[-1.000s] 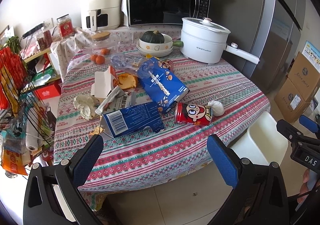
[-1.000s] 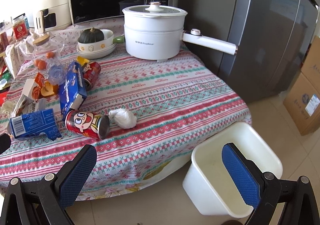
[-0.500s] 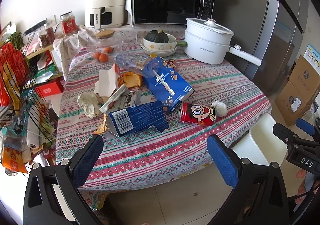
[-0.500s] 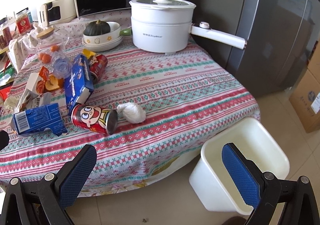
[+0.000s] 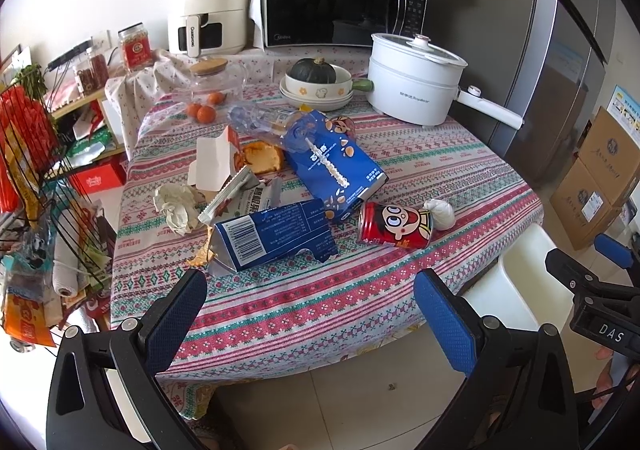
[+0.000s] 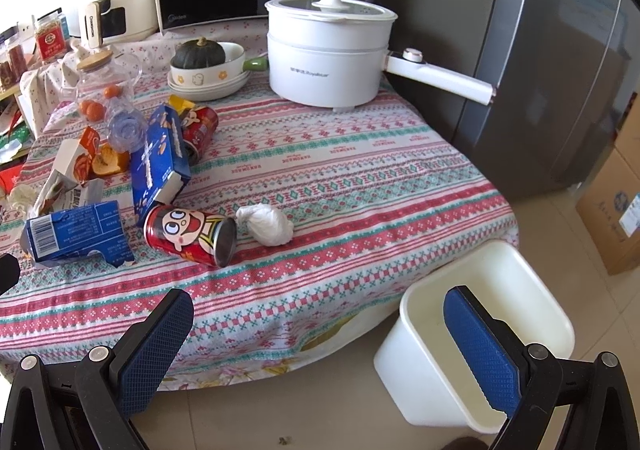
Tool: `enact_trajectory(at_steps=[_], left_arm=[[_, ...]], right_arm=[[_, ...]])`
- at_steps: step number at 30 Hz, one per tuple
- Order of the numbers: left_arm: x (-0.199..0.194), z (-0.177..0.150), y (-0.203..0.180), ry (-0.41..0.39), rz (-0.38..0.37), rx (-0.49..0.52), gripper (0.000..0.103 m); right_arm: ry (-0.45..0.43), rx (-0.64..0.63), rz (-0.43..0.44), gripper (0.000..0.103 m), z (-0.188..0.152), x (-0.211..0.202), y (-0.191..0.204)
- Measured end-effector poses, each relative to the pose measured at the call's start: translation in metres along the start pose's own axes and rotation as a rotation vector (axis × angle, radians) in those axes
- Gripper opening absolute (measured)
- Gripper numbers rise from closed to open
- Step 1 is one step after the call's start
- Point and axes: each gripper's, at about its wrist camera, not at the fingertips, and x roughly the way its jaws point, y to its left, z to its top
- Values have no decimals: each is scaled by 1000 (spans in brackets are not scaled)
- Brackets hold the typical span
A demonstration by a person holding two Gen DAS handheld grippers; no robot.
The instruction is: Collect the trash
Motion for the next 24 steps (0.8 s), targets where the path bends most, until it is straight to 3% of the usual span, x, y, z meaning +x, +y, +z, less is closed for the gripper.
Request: enact_trajectory(at_steps=[24], left_arm=[[-2,1,-3,-5,6,9,103]], right_arm=[[-4,-13,-29,103,0,1,-1]])
